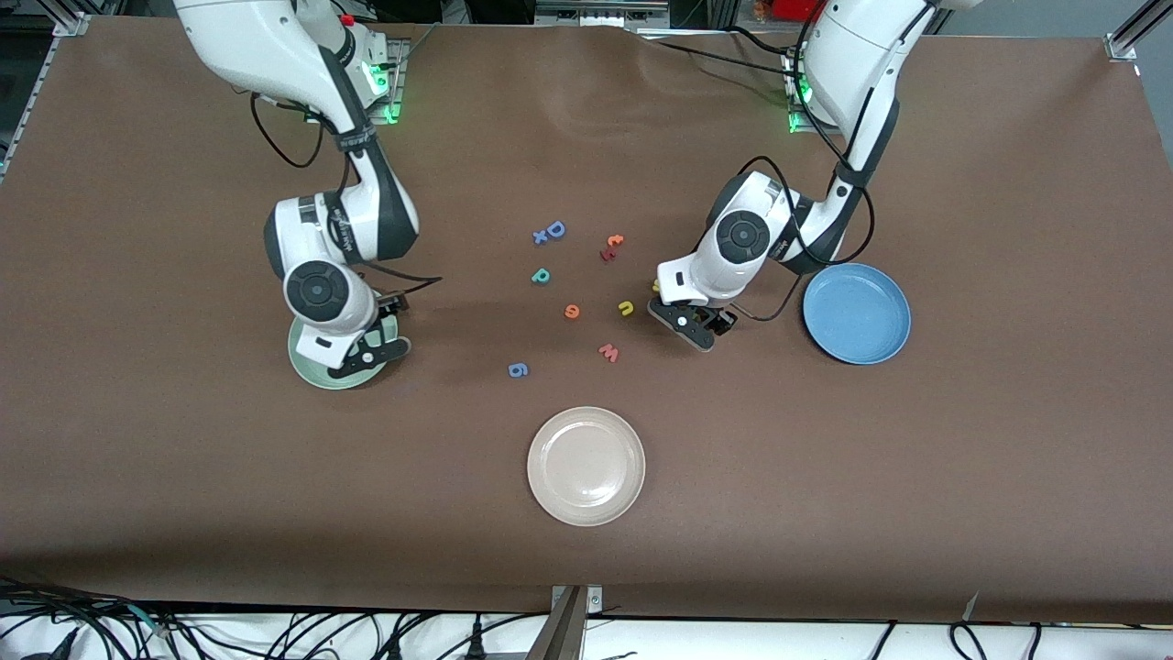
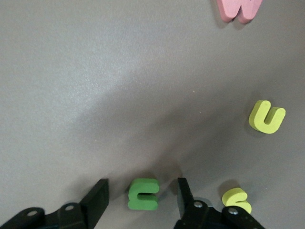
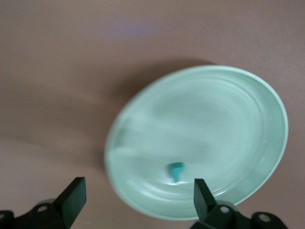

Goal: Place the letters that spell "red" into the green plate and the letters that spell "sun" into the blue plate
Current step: 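Carry the green letter with the left gripper while the right gripper grasps orange 6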

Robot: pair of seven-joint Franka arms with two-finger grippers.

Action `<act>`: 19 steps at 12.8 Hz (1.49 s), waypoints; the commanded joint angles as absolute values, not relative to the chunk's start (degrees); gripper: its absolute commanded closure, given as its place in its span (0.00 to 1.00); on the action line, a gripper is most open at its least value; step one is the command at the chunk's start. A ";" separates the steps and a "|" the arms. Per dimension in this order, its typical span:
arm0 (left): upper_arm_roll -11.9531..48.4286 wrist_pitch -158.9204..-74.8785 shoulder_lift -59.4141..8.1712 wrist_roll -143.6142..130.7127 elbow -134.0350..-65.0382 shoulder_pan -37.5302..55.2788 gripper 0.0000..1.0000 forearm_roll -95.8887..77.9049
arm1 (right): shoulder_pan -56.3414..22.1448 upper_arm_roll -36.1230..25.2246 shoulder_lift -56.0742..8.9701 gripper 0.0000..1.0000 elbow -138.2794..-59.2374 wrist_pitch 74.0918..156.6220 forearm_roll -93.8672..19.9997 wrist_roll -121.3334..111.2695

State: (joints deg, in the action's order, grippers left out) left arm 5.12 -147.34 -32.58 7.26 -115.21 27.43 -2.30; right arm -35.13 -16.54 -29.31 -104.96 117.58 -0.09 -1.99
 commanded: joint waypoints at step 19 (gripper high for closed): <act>-1.73 -137.31 -26.20 30.27 -114.52 22.24 0.83 -12.61 | -53.26 -13.80 -42.00 0.12 -90.27 128.05 -18.37 46.22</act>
